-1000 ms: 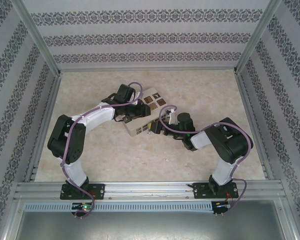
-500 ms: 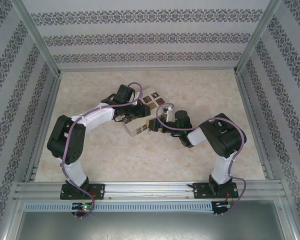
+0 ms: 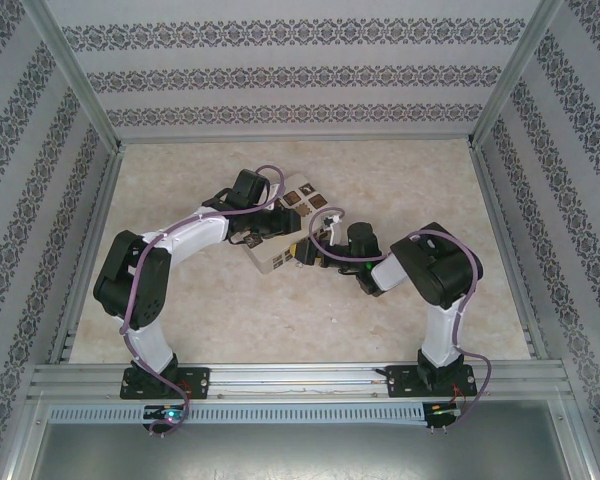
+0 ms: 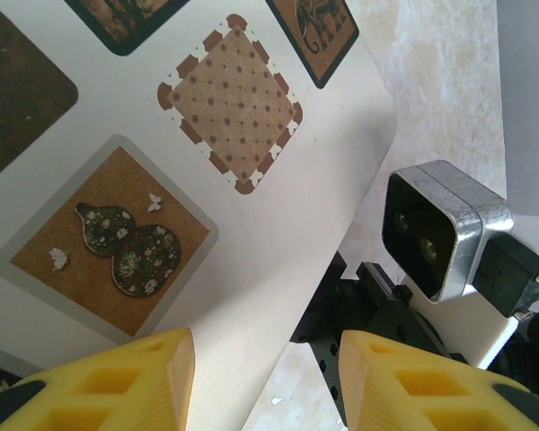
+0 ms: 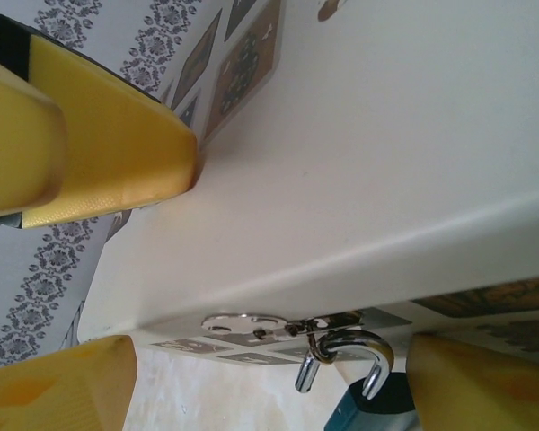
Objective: Unlock the padlock with the key
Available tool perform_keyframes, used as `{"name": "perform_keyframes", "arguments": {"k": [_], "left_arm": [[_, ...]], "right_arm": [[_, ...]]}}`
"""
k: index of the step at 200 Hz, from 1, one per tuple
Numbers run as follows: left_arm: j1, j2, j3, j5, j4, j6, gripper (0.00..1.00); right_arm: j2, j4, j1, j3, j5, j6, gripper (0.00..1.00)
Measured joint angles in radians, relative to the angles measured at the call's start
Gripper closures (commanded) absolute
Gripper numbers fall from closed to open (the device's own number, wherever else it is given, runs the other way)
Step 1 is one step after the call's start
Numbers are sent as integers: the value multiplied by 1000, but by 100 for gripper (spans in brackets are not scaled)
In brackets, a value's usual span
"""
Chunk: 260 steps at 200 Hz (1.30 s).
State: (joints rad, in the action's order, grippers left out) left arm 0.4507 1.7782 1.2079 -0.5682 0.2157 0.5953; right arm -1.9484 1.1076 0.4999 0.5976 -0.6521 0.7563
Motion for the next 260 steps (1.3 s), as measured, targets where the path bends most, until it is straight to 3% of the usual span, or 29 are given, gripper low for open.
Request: {"name": "perform_keyframes", "arguments": {"k": [63, 118, 260], "left_arm": [[0, -1, -3, 0, -6, 6, 54], [0, -2, -4, 0, -7, 7, 54], [1, -2, -4, -3, -7, 7, 54]], "right_arm": [[-27, 108, 0, -23, -30, 22, 34], [-27, 122, -9, -38, -29, 23, 41], [-27, 93, -14, -50, 3, 6, 71]]}}
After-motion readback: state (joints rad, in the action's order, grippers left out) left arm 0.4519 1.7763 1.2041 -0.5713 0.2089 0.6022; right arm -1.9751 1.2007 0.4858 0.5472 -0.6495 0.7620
